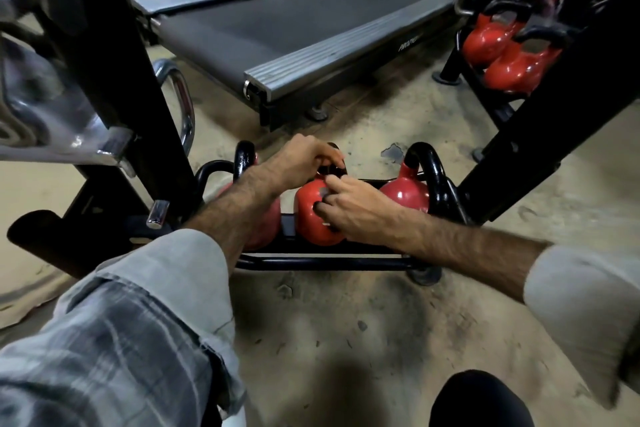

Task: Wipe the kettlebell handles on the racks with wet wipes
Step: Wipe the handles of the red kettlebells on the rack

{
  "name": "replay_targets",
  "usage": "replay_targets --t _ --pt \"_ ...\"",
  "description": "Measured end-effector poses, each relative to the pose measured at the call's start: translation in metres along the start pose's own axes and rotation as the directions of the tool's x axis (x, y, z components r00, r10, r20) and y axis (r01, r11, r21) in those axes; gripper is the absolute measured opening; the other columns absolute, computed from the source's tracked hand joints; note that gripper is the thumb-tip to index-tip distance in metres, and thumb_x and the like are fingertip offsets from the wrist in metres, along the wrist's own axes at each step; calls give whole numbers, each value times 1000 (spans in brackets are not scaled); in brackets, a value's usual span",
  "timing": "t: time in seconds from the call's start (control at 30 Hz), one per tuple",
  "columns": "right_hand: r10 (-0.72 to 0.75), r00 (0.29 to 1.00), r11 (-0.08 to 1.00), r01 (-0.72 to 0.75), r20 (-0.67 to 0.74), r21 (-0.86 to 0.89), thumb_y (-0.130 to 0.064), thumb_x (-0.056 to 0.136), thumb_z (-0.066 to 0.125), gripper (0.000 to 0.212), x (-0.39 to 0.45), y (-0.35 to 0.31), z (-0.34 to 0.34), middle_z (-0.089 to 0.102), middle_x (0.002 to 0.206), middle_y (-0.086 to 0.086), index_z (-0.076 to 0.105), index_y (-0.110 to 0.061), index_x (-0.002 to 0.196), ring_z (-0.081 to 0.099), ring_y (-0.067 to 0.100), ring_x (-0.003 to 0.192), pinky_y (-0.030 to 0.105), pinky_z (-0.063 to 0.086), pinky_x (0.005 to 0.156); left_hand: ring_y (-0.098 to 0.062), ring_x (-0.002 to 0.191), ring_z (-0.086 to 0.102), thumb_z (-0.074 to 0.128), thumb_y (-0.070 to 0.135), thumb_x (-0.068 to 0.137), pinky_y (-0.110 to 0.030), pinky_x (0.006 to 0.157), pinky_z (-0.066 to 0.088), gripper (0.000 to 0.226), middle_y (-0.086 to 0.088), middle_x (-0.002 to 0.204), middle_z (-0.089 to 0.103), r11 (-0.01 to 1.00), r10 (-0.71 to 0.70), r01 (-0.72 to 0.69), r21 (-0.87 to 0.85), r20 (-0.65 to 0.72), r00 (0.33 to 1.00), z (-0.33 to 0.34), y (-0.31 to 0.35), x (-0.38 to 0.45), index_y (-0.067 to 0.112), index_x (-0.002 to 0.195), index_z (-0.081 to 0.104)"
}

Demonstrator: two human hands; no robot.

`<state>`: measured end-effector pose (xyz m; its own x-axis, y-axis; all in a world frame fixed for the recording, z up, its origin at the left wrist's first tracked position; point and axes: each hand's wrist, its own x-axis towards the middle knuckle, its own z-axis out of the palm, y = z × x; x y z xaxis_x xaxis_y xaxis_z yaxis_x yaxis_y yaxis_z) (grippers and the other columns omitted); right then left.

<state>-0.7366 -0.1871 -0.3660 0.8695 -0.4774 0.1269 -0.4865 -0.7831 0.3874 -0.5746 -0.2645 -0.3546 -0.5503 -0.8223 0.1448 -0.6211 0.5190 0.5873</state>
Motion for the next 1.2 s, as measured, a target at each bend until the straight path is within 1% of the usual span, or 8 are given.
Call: replay_targets --t 0.13,0.27,0.4,0.5,0.63,0.8,1.0,1.2 --pt "202 951 959 -143 -236 245 -2 93 56 11 -44 -19 4 62 112 9 63 -5 102 55 21 89 29 52 75 -12 115 61 56 -2 90 -28 103 46 27 -3 118 69 997 2 -3 -75 -12 1000 2 3 0 14 100 75" --pt "717 645 604 -387 -263 697 -16 94 63 13 -47 -46 19 61 96 3 67 -4 92 58 7 89 22 51 80 -11 110 63 60 -3 88 -27 101 47 24 -3 114 71 993 5 -11 -117 -57 998 4 3 -1 13 96 76" --pt "962 268 99 -492 42 865 -16 87 71 5 -34 -60 21 66 90 -5 67 -15 89 60 4 84 11 44 74 -11 109 64 69 -1 81 -26 101 47 20 -4 115 70 992 9 -15 -124 -51 999 4 6 -4 10 97 75" --pt "899 66 -362 -441 433 821 -23 92 63 5 -24 -56 27 69 90 -8 66 -23 88 62 7 87 18 46 79 -12 108 64 75 1 76 -30 100 48 21 -3 116 69 992 -6 0 -125 -45 999 5 8 -6 9 96 75" --pt "603 188 -724 -278 775 631 -18 98 44 31 -6 -25 17 61 60 -7 62 -17 72 55 7 56 17 40 53 -11 112 62 76 3 76 -30 104 45 22 -3 117 69 993 -26 19 -118 -59 998 9 9 -6 8 97 75" --pt "367 478 -812 -254 798 525 2 88 34 34 -22 -3 11 41 48 -11 47 -21 67 25 0 33 15 6 41 -7 112 61 76 4 77 -31 104 46 20 -1 114 70 991 -45 36 -128 -67 997 13 9 -5 9 96 74" --pt "460 414 -799 -194 786 570 -10 95 50 22 -35 -15 26 45 60 -7 59 -19 77 27 -1 39 13 16 32 -4 113 60 74 2 78 -26 103 46 17 -1 116 69 988 -59 48 -149 -71 996 13 8 -5 8 93 73" --pt "264 509 -866 -248 819 433 -1 91 29 34 -19 7 5 40 43 -10 44 -17 65 22 0 28 14 3 40 -7 112 61 74 0 77 -28 101 48 14 -6 115 69 982 -55 40 -187 -76 996 15 9 -5 8 88 72"
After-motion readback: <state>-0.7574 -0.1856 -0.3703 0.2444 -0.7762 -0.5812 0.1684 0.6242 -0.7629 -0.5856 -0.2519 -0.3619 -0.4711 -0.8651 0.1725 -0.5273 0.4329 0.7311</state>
